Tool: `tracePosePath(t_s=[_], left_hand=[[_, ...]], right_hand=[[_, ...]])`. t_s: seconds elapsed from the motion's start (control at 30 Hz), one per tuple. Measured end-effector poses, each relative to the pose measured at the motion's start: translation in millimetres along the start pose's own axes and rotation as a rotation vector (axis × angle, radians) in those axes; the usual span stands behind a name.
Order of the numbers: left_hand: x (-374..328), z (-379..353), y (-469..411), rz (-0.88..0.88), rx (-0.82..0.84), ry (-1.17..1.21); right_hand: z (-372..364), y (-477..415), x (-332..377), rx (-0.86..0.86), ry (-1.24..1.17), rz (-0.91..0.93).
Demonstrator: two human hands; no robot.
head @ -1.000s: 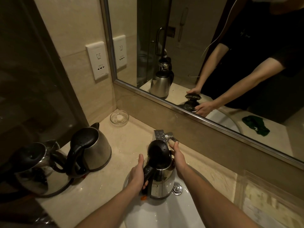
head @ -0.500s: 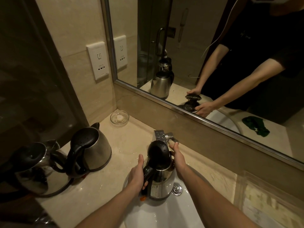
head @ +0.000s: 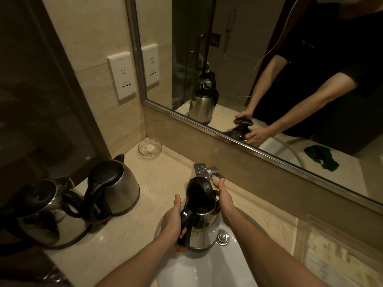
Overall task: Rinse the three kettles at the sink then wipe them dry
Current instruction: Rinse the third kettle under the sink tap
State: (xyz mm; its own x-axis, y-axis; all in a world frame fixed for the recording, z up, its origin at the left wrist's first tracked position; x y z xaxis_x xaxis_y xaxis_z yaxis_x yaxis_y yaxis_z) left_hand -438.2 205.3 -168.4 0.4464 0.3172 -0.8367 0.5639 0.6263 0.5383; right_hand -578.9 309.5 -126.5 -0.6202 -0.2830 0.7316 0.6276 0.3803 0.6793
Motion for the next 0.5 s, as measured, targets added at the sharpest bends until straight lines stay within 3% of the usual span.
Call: tracePosePath(t_s=[0.5], left_hand=[[0.7,-1.3,0.8,0.017,0.004,0.011]], right_hand=[[0.7,-2.3,0.8,-0.011,0.001,-0.002]])
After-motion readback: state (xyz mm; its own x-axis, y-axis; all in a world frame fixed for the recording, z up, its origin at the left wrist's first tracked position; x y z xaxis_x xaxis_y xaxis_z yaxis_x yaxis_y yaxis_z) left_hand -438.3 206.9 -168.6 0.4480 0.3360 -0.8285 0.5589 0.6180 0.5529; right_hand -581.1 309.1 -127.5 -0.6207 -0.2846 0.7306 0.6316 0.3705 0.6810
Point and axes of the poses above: each hand's wrist, its own y-axis away from the middle knuckle, its own z-axis out of the back of the hand, x = y × z, the point moved 6 cm from there along -y, towards the middle knuckle, and after that the axes turned 8 degrees about -z, right-handed, at the moved point
